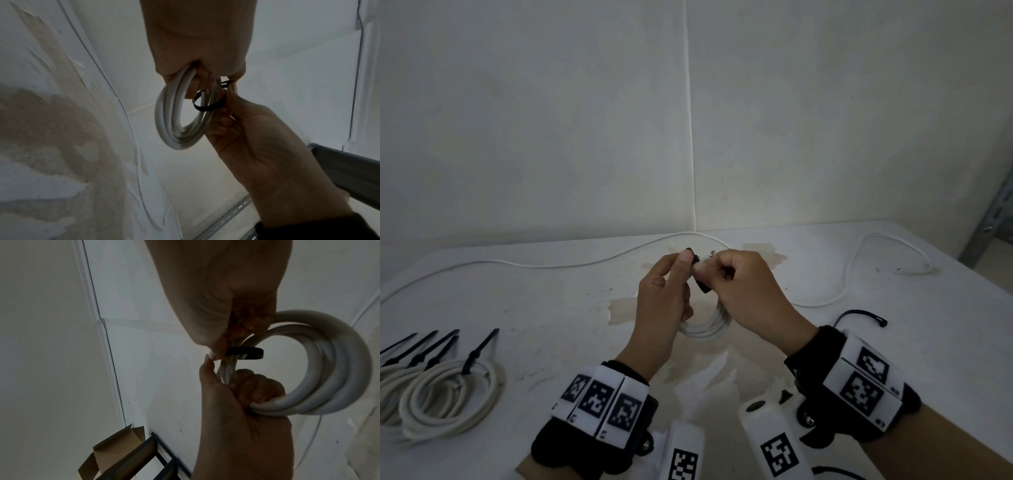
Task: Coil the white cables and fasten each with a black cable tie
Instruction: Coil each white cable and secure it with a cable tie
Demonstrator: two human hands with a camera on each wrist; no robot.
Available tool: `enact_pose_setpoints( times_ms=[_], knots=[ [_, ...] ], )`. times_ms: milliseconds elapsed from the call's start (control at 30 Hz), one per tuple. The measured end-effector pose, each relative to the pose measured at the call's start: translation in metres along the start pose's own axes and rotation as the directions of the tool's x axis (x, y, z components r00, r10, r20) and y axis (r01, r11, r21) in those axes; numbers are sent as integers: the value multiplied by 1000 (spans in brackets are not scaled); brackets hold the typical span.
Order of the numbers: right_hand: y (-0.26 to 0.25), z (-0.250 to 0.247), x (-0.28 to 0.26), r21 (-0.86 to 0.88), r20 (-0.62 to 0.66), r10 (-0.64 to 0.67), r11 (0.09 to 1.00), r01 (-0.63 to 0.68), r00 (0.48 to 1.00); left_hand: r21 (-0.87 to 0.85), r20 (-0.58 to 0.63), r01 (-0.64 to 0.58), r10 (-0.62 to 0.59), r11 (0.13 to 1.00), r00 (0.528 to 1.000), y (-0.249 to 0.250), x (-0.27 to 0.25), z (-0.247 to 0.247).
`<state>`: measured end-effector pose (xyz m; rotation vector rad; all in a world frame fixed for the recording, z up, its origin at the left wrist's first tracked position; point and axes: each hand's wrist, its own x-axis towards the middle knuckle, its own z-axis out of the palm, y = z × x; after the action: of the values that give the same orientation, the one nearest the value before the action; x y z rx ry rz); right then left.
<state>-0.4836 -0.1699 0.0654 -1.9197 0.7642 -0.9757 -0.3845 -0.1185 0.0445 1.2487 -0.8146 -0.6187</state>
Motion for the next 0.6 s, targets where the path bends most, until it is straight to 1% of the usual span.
enact_pose_setpoints(
  times_ms=[133,267,367,467,600],
  knots=[
    [-4,7,2,-1,-77,-84,996,85,993,-46,-14,-10,9,999,1000,4,2,-1],
    [-2,7,-2,-34,-54,-149,988,148,987,-99,-31,-7,4,995,1000,6,3,-5],
    [0,7,-5,-43,-35,-164,986,162,986,-97,-33,-14,11,995,999,5,2,-5],
    [2,6,-3,4,-100,-155,988,156,983,-58,-6,-27,27,998,1000,5,-1,0],
    [-2,3,-4,7,-112,-183,983,185,977,-61,19,-16,17,998,1000,8,-1,-2]
  ],
)
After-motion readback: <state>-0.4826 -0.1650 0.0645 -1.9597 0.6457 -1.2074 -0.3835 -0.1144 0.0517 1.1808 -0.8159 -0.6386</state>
